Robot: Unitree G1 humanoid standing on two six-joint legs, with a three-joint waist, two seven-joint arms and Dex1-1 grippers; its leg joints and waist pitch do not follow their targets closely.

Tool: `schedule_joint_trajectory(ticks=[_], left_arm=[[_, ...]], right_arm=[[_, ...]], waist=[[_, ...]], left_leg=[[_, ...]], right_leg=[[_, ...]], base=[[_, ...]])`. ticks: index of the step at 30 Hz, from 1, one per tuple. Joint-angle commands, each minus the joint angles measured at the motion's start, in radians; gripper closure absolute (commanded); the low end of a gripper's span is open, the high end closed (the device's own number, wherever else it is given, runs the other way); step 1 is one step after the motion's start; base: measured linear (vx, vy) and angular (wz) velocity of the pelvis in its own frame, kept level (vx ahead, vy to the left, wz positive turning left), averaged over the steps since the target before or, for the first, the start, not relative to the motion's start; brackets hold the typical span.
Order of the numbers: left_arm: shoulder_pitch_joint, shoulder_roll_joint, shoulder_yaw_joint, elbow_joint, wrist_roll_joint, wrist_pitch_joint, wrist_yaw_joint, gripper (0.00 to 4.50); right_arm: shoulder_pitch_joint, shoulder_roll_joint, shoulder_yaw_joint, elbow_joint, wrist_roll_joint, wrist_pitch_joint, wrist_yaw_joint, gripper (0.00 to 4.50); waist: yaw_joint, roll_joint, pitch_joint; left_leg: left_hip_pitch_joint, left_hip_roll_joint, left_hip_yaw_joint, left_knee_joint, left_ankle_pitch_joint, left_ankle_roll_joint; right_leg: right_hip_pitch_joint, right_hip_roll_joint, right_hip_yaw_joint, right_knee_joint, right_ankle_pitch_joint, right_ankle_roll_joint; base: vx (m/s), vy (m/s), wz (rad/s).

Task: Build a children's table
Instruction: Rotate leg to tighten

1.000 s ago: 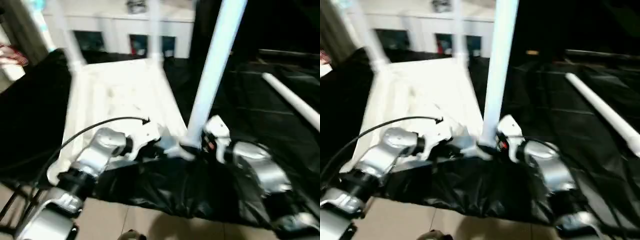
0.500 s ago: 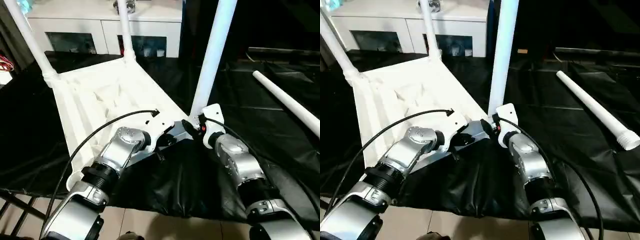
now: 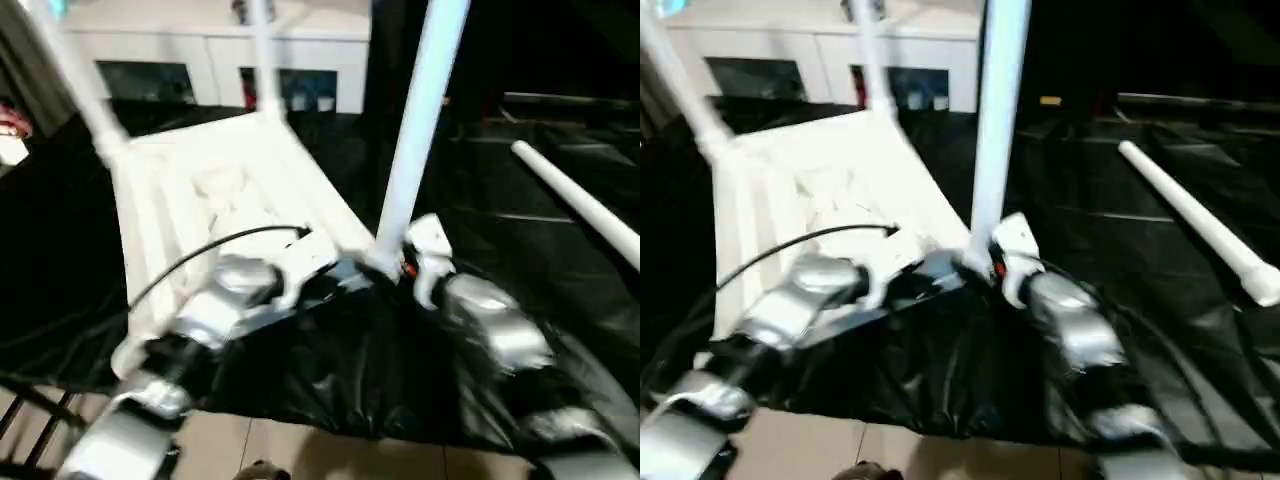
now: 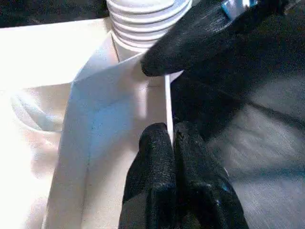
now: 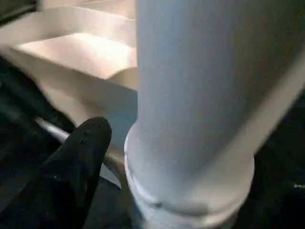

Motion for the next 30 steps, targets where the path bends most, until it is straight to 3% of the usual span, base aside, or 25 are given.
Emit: schedule_joint_trajectory(ticks=[1,10,22,27,30], left_arm=[[0.002,0.015,-0.039,-0.081,-0.035,-0.041,-0.1,4.5],[0.018,0.085,-0.058,-0.117,-0.052,-0.049,-0.231,4.5],[0.026,0.101,-0.064,-0.131,-0.053,-0.043,-0.256,4.5],[0.023,0.088,-0.054,-0.114,-0.04,-0.036,-0.212,4.5],[0.004,0.043,-0.027,-0.074,-0.023,-0.001,-0.11,4.5]], right_arm=[[0.015,-0.035,0.041,-0.065,0.02,-0.003,0.114,0.49],[0.038,-0.135,0.085,-0.139,0.039,0.014,0.297,0.49],[0.063,-0.137,0.109,-0.184,0.053,0.038,0.345,1.53],[0.078,-0.119,0.113,-0.182,0.032,0.031,0.313,1.74],[0.061,-0.07,0.096,-0.117,-0.02,0.024,0.164,1.77]], waist=[[0.002,-0.011,-0.068],[0.024,-0.015,-0.067],[0.026,-0.016,-0.07],[0.027,-0.015,-0.069],[0.023,-0.016,-0.065]], left_leg=[[0.03,0.107,-0.05,-0.076,-0.216,0.047],[0.036,0.11,-0.049,-0.077,-0.234,0.03],[0.03,0.109,-0.05,-0.074,-0.194,0.042],[0.032,0.109,-0.05,-0.076,-0.22,0.032],[0.038,0.108,-0.05,-0.078,-0.25,0.008]], right_leg=[[0.038,-0.11,0.07,-0.072,-0.174,-0.216],[0.03,-0.112,0.073,-0.074,-0.22,-0.208],[0.034,-0.11,0.07,-0.067,-0.179,-0.213],[0.033,-0.112,0.071,-0.072,-0.204,-0.21],[0.027,-0.113,0.073,-0.079,-0.246,-0.209]], base=[[0.0,0.0,0.0],[0.0,0.0,0.0],[0.0,0.0,0.0],[0.0,0.0,0.0],[0.0,0.0,0.0]])
